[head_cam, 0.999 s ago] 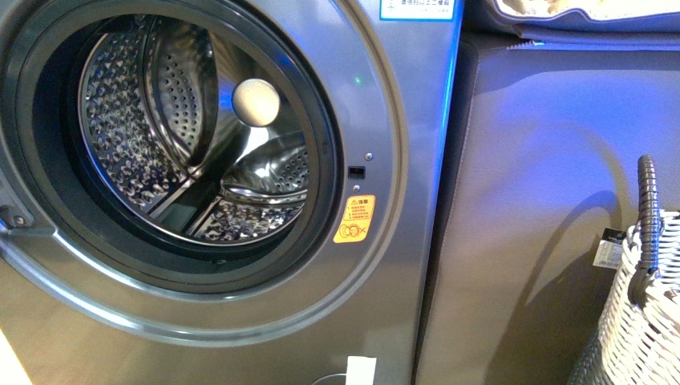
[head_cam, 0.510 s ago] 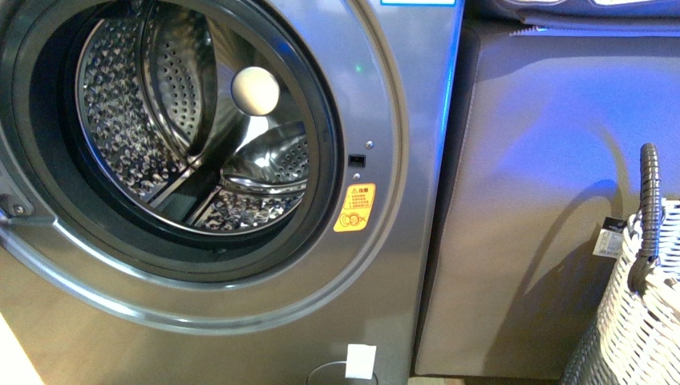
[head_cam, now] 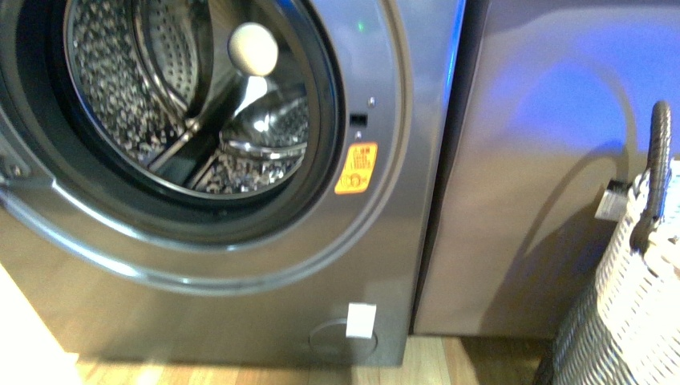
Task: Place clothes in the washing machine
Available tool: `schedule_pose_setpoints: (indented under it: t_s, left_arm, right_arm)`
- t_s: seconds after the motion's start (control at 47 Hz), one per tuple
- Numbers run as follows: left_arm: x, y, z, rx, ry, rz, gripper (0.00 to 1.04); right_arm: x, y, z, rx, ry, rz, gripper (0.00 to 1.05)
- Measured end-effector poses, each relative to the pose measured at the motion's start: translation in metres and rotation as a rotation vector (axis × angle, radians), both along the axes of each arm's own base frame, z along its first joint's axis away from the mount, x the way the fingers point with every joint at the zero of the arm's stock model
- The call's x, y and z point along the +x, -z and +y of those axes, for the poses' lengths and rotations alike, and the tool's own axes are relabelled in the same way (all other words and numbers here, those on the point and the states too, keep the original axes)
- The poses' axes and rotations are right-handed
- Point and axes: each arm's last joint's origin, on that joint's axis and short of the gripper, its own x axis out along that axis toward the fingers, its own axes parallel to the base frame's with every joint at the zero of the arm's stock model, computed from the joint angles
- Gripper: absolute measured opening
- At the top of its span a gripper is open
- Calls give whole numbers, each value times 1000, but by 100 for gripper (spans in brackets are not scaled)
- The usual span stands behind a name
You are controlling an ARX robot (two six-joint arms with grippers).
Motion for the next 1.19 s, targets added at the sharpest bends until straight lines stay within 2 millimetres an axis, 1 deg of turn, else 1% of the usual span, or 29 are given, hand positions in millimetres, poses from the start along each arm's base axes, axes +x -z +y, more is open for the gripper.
schedule_pose_setpoints:
  t_s: [0.404,0.446,0.595,0.744,0.808,0.893,0.935,1.02,1.063,1.084,1.148,1.169,1.19]
  left_arm:
    - [0,0,0,0,0,0,98]
    - [0,0,0,0,0,0,98]
    - [0,0,0,0,0,0,98]
    - [0,0,0,0,0,0,98]
    - [0,0,0,0,0,0,98]
    - [0,0,0,0,0,0,98]
    - [0,0,0,0,0,0,98]
    - [0,0,0,0,0,0,98]
    - [0,0,0,0,0,0,98]
    - [0,0,0,0,0,0,98]
    - [0,0,0,0,0,0,98]
    - [0,0,0,0,0,0,98]
    - [0,0,0,0,0,0,98]
  right_arm:
    - [-11,11,-2,35,15,8,97]
    - [-12,11,-1,33,15,5,93]
    - [-14,8,1,24,17,-19,74]
    - [-14,-1,6,21,23,-46,54]
    - [-15,-8,9,5,22,-52,42]
    - [-18,-26,13,3,35,-79,25]
    - [-19,-36,13,4,38,-94,20]
    - [-19,-53,14,6,38,-128,15]
    - [-18,-65,14,8,35,-157,14]
    - [-17,-69,13,8,34,-166,13]
    - [-15,-91,12,6,33,-218,13]
    - [-15,-95,12,6,32,-226,13]
    - [-14,-102,12,6,32,-245,13]
